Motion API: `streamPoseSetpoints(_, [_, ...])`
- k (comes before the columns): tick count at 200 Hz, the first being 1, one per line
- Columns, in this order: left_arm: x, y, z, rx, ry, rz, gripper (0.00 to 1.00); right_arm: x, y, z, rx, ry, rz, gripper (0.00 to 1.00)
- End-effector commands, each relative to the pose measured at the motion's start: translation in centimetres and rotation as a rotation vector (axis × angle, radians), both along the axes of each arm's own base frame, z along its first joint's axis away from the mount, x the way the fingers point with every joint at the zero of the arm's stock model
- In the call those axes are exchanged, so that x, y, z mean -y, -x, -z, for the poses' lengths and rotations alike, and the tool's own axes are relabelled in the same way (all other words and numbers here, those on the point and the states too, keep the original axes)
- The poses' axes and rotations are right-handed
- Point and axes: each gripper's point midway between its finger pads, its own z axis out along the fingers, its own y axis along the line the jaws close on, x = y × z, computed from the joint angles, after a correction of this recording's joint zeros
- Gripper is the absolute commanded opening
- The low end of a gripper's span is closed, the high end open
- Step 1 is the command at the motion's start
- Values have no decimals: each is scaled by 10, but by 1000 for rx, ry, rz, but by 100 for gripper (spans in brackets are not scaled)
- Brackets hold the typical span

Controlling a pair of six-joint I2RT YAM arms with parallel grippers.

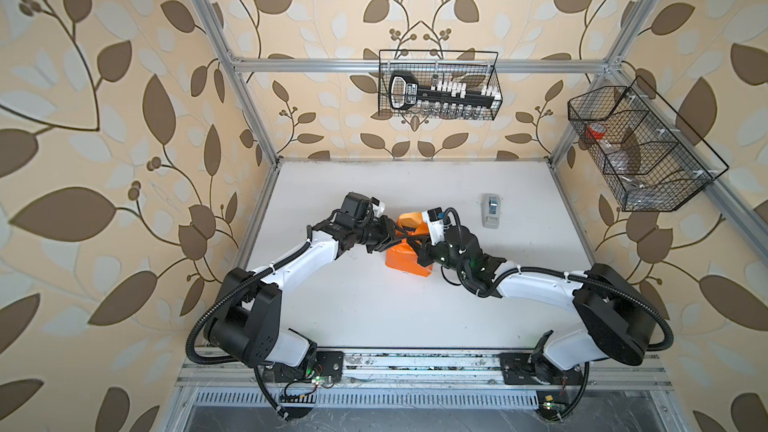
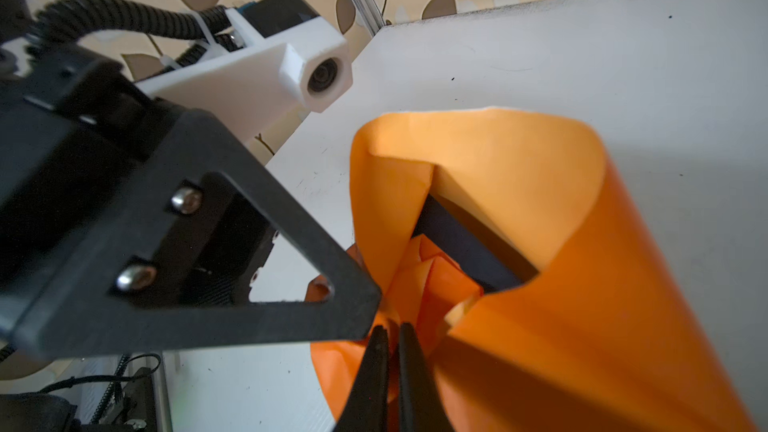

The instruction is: Wrap the gift box in paper

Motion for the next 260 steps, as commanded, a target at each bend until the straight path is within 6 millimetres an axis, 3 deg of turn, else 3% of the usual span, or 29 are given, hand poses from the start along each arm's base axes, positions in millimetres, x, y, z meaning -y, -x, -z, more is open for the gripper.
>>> streamPoseSetpoints(1, [-12,8,-13,-20,-82,15,40,10,3,38,-72,117,39,7])
streamPoseSetpoints(24, [-24,-1,-47,74,-172,20,48,11,4,43,-79,126,42,6])
streamPoseSetpoints(42, [-32,-13,-71,174,-261,46,60,11,4,44,-79,126,40,6])
streamPoseSetpoints(59, [-30,-30,-78,258,-356,146,64,11,4,44,-80,123,40,6])
streamPoseSetpoints(86, [-19,-43,-80,313,-429,381,62,10,4,44,-80,117,37,6])
streamPoseSetpoints(107, [-4,-44,-77,338,-401,555,69,6,5,45,-85,110,26,6])
streamPoseSetpoints(125, [-2,-54,-72,339,-380,590,72,5,5,45,-88,108,19,5])
streamPoseSetpoints(160, [19,-49,-65,312,-212,671,75,8,8,46,-87,120,14,5])
streamPoseSetpoints(200, [25,-40,-73,280,-62,691,70,9,9,47,-87,129,9,5])
streamPoseSetpoints(216, [21,-39,-70,272,-75,685,62,8,10,47,-88,129,5,5])
streamPoseSetpoints(234, [18,-38,-67,260,-99,677,45,8,9,48,-91,129,5,5])
streamPoseSetpoints(260, [14,-36,-66,256,-123,669,42,8,10,48,-94,132,4,5])
